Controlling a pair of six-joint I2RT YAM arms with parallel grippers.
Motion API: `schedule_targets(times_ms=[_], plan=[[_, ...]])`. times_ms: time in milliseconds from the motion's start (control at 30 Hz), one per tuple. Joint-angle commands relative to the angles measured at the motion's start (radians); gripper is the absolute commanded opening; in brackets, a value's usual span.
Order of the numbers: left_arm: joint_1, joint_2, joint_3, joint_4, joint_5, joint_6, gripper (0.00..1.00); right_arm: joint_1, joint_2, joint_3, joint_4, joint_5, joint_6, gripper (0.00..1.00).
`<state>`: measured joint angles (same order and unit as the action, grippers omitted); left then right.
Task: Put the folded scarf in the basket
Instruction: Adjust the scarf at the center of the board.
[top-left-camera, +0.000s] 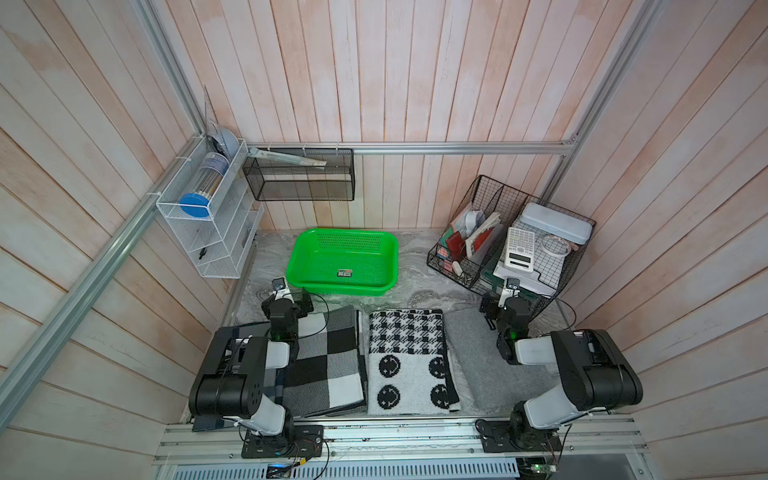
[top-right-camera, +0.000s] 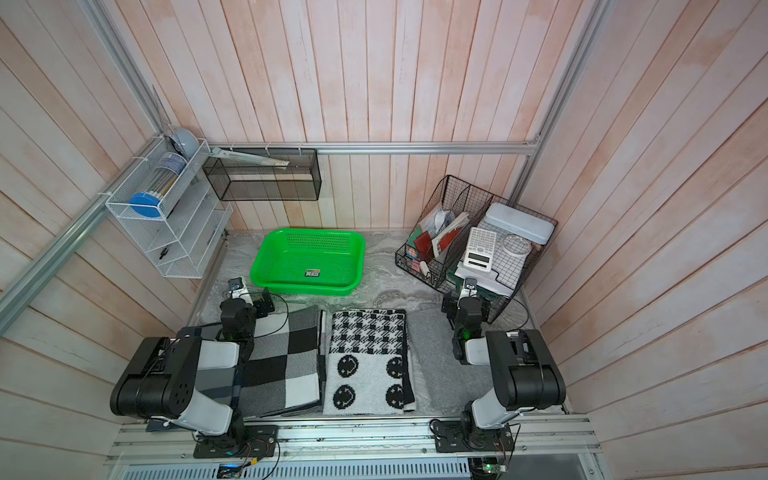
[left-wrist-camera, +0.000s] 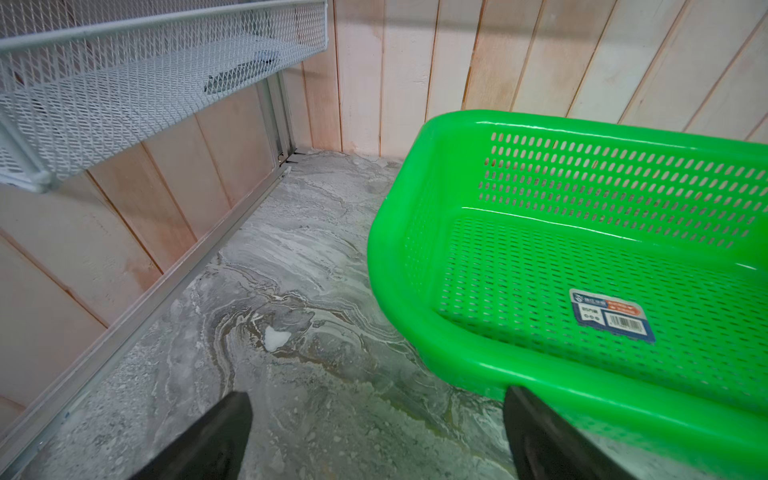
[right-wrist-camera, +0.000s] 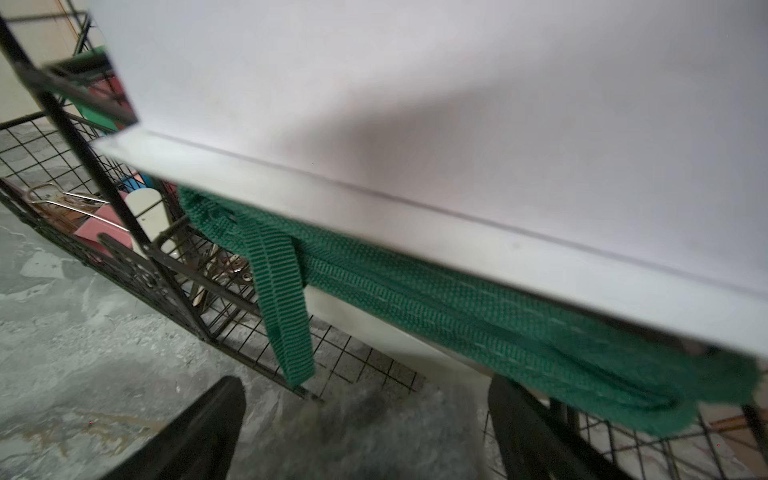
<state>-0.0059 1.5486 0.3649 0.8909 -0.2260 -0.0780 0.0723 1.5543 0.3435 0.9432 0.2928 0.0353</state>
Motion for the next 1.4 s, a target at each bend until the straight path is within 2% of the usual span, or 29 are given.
schedule_targets(times_ms=[0, 567, 700, 833, 933, 1033, 1100, 1133, 1200, 1300, 1367], plan=[[-0.003, 0.011, 0.017, 0.023, -0.012, 0.002, 1.00, 0.005, 0.012, 0.018, 0.016, -0.005, -0.004, 0.98], [-0.003, 0.010, 0.011, 0.026, -0.014, 0.002, 1.00, 0.005, 0.011, 0.018, 0.016, -0.005, -0.005, 0.98], [-0.003, 0.000, -0.029, 0.101, -0.081, -0.027, 1.00, 0.007, 0.012, 0.013, 0.029, 0.004, -0.006, 0.98], [-0.003, -0.120, -0.097, 0.117, -0.124, -0.043, 1.00, 0.039, -0.013, -0.019, 0.083, 0.078, -0.023, 0.98], [-0.003, -0.271, -0.160, 0.111, -0.194, -0.063, 1.00, 0.081, -0.113, -0.028, 0.020, 0.150, -0.052, 0.98], [-0.002, -0.425, -0.222, 0.096, -0.306, -0.192, 1.00, 0.150, -0.232, -0.029, -0.043, 0.268, -0.101, 0.98], [0.001, -0.549, -0.246, -0.006, -0.374, -0.338, 1.00, 0.187, -0.314, -0.036, -0.078, 0.336, -0.063, 0.98], [0.003, -0.607, -0.241, -0.093, -0.376, -0.394, 1.00, 0.193, -0.359, -0.039, -0.112, 0.332, -0.029, 0.98], [0.006, -0.755, -0.186, -0.388, -0.332, -0.487, 1.00, 0.192, -0.475, -0.021, -0.294, 0.320, 0.114, 0.98], [0.009, -0.886, -0.121, -0.766, -0.329, -0.493, 1.00, 0.175, -0.661, 0.068, -0.744, 0.344, 0.362, 0.98], [0.011, -0.953, -0.113, -0.896, -0.329, -0.493, 1.00, 0.147, -0.759, 0.094, -0.938, 0.363, 0.512, 0.98]])
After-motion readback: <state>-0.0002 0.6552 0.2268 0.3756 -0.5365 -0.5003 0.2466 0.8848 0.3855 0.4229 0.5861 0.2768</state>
